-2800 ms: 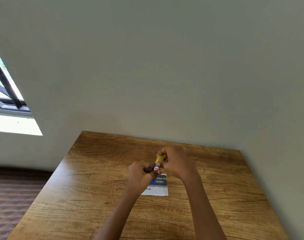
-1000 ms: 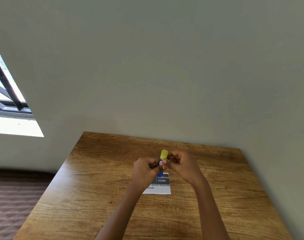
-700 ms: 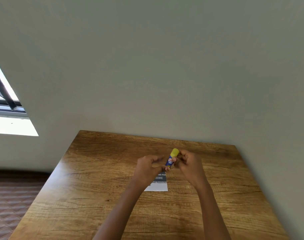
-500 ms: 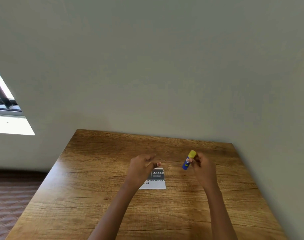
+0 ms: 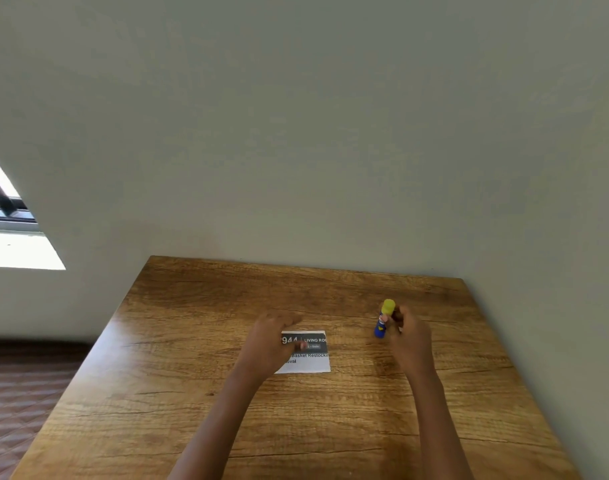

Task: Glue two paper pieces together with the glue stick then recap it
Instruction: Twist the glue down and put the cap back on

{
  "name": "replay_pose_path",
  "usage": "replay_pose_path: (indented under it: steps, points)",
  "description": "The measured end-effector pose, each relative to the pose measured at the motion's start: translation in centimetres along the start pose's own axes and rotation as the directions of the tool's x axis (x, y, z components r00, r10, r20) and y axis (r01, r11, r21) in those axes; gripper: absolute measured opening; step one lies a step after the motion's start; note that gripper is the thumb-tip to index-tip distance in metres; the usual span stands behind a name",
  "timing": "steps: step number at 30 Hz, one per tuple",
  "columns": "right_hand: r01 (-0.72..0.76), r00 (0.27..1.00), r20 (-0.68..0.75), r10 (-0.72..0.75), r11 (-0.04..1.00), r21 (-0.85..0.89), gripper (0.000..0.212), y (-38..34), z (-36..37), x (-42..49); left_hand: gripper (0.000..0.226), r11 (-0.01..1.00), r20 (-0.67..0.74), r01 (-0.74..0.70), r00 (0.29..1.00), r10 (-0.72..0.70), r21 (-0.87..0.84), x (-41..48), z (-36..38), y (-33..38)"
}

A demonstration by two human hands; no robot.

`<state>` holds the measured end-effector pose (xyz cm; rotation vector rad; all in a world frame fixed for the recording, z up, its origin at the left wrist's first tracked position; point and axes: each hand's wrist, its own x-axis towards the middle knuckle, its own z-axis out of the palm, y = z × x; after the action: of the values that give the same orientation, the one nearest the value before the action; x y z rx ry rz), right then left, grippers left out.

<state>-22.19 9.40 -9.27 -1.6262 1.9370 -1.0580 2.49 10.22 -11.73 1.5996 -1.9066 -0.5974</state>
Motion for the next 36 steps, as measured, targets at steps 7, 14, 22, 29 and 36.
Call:
replay_pose_path:
  steps: [7,14,22,29,36]
  points:
    - [-0.017,0.999,0.035,0.016,1.000,0.006,0.016,0.3,0.1,-0.3,0.048,0.978,0.070,0.032,0.996,-0.047,0.206,-0.6,0.9,-1.1]
    - [0.002,0.999,0.049,-0.003,1.000,0.016,0.028,0.8,0.6,-0.4,0.045,0.973,0.112,0.018,0.993,-0.044,0.228,1.5,1.2,-0.7]
    - [0.067,0.991,0.114,-0.070,0.997,0.031,0.029,-0.1,1.8,0.1,0.047,0.961,0.147,0.018,0.987,-0.061,0.275,3.6,1.4,-0.6]
    - [0.095,0.985,0.144,-0.095,0.995,0.007,0.027,0.0,2.4,-0.2,0.044,0.964,0.129,0.031,0.989,-0.068,0.265,3.1,1.5,-0.6]
    - [0.086,0.977,0.194,-0.086,0.996,0.007,0.030,0.0,2.0,0.1,0.043,0.966,0.117,0.011,0.992,-0.042,0.257,3.0,1.7,-0.7]
